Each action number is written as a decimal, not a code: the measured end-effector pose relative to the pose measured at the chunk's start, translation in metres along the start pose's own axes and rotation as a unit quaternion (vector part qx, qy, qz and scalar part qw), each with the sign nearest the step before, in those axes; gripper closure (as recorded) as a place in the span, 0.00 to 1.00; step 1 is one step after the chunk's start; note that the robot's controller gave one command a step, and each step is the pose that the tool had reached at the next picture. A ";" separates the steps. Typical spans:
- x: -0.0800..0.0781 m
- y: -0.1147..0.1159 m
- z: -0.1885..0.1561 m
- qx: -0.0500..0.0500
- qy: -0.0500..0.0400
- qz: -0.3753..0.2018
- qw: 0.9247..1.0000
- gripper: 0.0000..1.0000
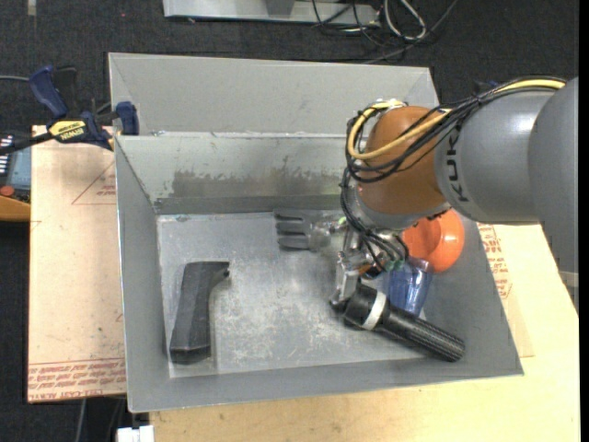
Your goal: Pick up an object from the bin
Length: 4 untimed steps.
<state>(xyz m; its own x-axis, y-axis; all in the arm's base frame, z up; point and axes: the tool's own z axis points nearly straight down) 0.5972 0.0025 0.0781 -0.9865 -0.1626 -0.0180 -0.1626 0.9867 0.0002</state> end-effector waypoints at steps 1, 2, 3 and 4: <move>0.074 0.065 0.006 -0.005 0.008 0.000 1.000 1.00; 0.074 0.065 0.007 -0.005 0.009 0.000 1.000 0.00; 0.074 0.065 0.007 -0.005 0.009 0.000 1.000 0.00; 0.086 0.047 -0.069 -0.005 0.010 0.051 0.999 0.00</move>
Offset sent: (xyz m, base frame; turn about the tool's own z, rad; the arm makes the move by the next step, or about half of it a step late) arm 0.0000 0.0000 0.0000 0.0000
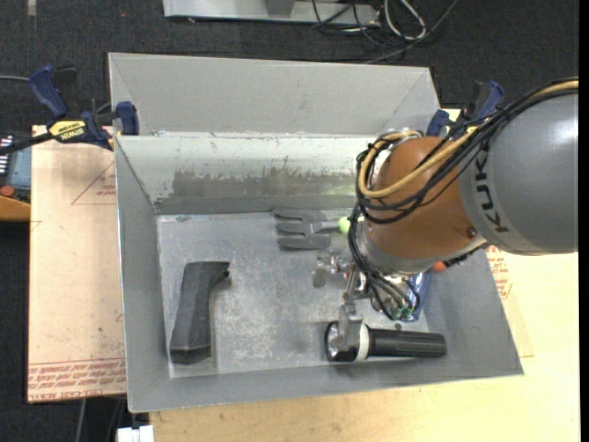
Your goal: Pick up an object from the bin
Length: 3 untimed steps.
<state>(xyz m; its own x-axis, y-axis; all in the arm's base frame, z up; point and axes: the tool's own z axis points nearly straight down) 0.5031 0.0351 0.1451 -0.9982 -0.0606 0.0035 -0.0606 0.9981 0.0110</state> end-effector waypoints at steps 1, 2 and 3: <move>-0.003 0.003 -0.030 0.000 -0.002 0.002 1.000 0.00; -0.037 -0.005 0.000 0.000 -0.003 0.029 1.000 0.00; 0.024 -0.021 0.009 0.000 0.001 0.031 1.000 0.00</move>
Offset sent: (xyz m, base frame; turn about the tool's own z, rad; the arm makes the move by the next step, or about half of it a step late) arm 0.0364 -0.0029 0.0014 0.0582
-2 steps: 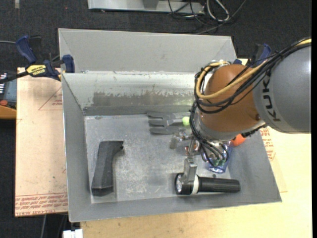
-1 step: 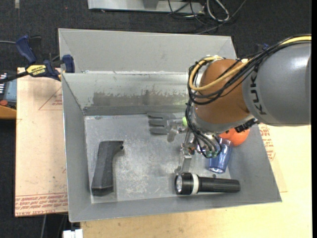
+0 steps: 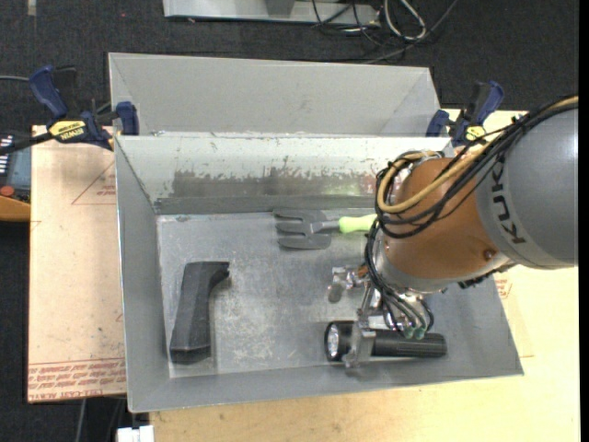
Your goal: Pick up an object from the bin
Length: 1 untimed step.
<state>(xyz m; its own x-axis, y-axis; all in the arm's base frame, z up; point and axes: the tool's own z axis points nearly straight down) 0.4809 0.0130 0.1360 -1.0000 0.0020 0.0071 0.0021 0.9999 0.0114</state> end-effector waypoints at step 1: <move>-0.017 -0.021 0.023 0.000 -0.007 0.000 1.000 0.00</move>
Offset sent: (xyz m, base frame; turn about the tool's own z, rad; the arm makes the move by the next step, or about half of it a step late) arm 0.0078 -0.0209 -0.0262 0.0269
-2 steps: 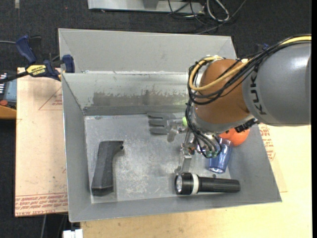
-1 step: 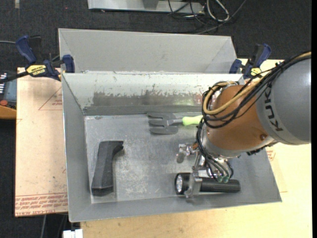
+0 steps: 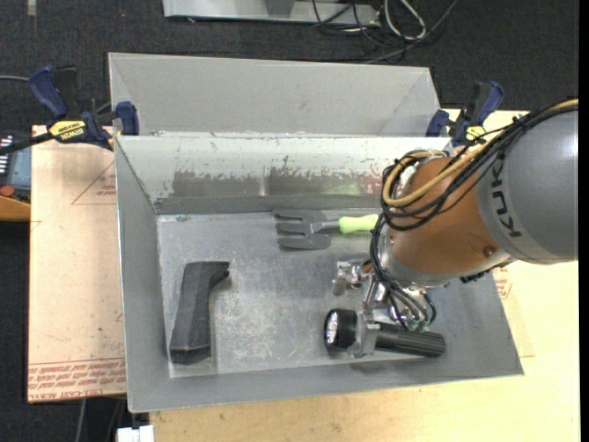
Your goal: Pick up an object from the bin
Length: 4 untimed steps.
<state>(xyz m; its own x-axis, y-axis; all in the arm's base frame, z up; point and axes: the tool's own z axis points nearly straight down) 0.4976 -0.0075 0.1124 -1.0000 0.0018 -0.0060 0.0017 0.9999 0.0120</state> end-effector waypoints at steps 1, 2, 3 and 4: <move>0.002 0.001 0.000 -0.001 0.000 0.002 1.000 0.00; -0.001 0.003 0.006 0.000 0.000 -0.004 1.000 0.00; -0.001 0.037 -0.023 -0.002 -0.002 -0.049 0.999 0.00; -0.017 -0.016 0.026 -0.001 0.003 -0.002 1.000 1.00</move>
Offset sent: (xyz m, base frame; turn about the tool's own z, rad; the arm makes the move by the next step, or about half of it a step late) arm 0.0071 0.0079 -0.0164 -0.0519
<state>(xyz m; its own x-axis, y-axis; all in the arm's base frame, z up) 0.5143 -0.0233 0.0862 -1.0000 -0.0015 -0.0004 -0.0016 0.9999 0.0135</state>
